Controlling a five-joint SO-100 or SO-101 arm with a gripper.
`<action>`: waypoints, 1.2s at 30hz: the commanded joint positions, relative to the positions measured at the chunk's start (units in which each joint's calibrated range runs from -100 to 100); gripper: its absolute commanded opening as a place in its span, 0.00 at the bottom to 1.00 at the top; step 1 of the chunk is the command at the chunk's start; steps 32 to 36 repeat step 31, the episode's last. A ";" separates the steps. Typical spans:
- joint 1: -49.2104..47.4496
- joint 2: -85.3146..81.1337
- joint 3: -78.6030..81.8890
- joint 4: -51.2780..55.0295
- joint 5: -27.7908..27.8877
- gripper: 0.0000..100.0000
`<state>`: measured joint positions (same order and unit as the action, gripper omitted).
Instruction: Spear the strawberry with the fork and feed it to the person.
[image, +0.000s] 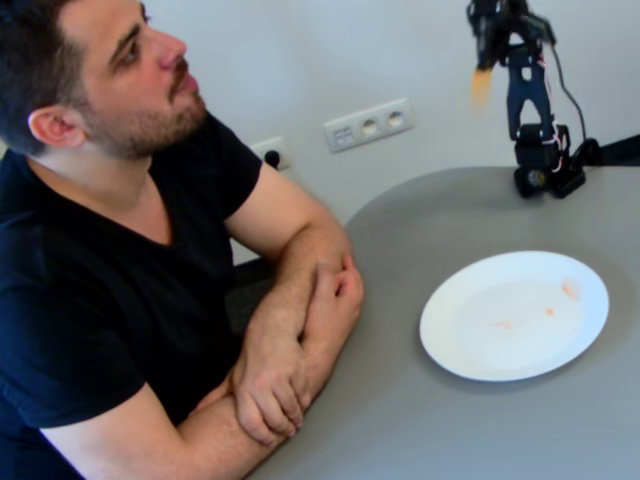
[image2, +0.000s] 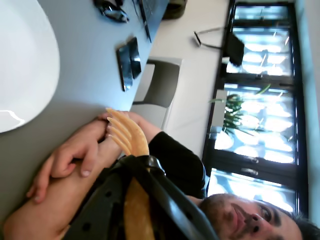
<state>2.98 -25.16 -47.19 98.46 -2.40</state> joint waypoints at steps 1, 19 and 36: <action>-1.78 -10.38 22.39 0.94 -0.12 0.01; -7.83 -62.47 144.31 -93.93 6.44 0.01; -4.17 -63.58 144.40 -94.97 6.54 0.01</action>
